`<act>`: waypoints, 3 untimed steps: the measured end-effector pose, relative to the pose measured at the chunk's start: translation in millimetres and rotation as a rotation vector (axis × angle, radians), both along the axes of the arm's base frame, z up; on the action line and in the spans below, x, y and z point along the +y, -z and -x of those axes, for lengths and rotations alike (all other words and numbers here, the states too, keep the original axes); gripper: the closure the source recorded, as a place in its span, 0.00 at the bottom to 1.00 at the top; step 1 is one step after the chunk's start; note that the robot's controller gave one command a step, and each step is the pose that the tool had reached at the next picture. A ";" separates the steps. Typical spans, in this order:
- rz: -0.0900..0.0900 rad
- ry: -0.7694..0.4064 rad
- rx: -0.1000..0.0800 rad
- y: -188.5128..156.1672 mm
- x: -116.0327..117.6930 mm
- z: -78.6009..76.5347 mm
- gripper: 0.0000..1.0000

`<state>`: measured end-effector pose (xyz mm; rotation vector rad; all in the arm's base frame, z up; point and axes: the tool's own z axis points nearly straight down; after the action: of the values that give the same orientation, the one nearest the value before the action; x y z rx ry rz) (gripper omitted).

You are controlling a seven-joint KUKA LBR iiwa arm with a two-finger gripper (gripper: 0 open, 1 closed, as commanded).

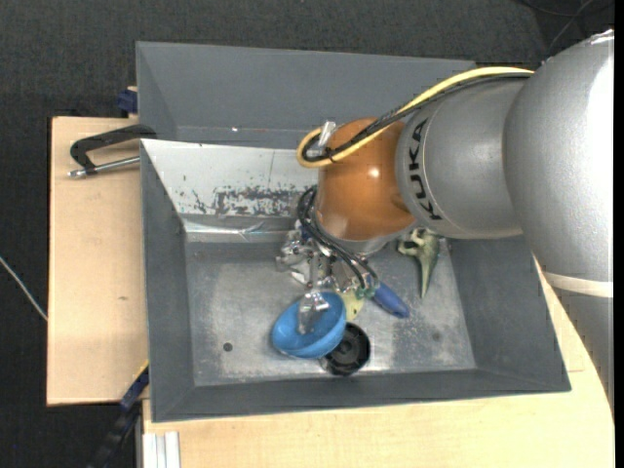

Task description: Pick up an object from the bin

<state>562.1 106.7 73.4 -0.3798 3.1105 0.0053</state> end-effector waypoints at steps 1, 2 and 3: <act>-0.001 0.000 -0.003 -1.9 0.6 -1.2 1.00; 0.000 0.000 0.001 0.2 0.0 0.3 0.00; -0.003 0.000 -0.009 -2.4 0.8 -2.4 1.00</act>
Offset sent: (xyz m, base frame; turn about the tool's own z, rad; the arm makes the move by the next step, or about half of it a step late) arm 0.0000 0.0000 0.0000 0.0000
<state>564.5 107.5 75.9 -0.3781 3.1016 0.0076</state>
